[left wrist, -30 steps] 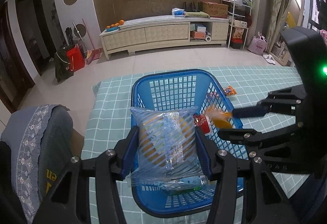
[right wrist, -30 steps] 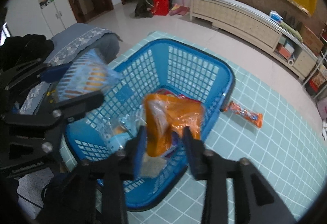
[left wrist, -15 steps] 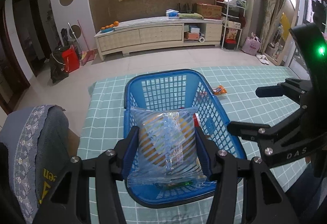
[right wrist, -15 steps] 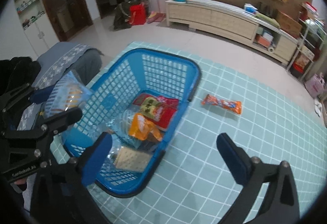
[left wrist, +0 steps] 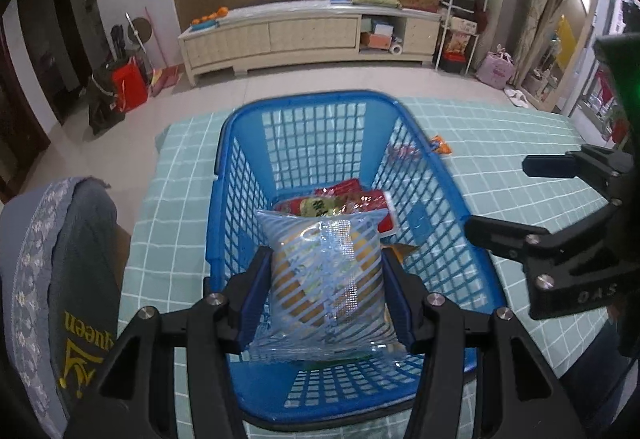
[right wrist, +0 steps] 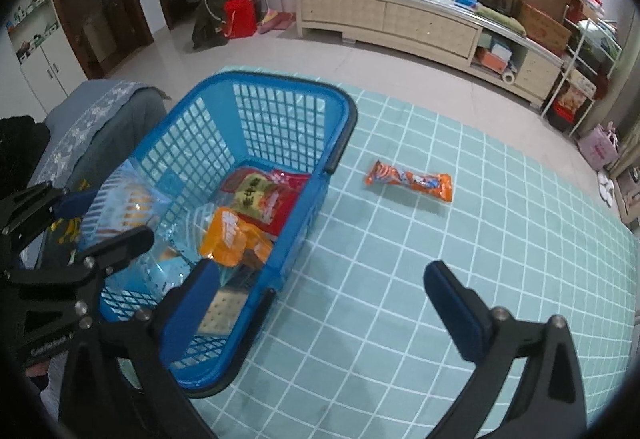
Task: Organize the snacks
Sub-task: 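Open both grippers to drop the cookie bag and sachet into the basket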
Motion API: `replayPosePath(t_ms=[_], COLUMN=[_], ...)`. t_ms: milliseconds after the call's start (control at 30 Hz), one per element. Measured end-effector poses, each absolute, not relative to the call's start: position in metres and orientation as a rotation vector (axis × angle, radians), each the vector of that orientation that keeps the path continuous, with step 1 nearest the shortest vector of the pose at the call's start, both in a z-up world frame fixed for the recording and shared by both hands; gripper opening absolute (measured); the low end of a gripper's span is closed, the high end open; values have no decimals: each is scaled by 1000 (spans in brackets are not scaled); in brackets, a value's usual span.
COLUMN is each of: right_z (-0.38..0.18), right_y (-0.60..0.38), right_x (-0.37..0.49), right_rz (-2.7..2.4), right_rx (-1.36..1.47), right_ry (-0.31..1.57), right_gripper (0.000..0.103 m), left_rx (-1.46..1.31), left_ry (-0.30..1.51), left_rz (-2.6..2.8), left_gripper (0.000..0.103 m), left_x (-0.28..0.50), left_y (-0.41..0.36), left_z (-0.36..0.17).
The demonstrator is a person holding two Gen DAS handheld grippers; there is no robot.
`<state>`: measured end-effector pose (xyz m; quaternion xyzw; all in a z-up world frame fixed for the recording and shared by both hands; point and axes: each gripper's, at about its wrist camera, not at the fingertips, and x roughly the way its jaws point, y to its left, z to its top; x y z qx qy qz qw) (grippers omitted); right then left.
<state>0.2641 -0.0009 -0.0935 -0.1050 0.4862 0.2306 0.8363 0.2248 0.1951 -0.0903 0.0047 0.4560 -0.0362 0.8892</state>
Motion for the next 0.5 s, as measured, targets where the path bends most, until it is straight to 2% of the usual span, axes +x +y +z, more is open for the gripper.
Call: replayPosePath(t_ms=[267,433,500], right_z=[-101,-94,-89], right_y=[6,-3,-8], right_x=[268,267,266], right_rz=[509,471,473], right_rx=[-222,-195,-174], right_ry=[1039,1018,1018], right_gripper=[103,103,103], left_rx=[-11,-10,0], left_ry=[939,905,893], left_rz=[-42,-53,-69], left_gripper=[52,63,72], left_x=[238,231,225], left_y=[209,210,207], left_z=[-92,-81,-74])
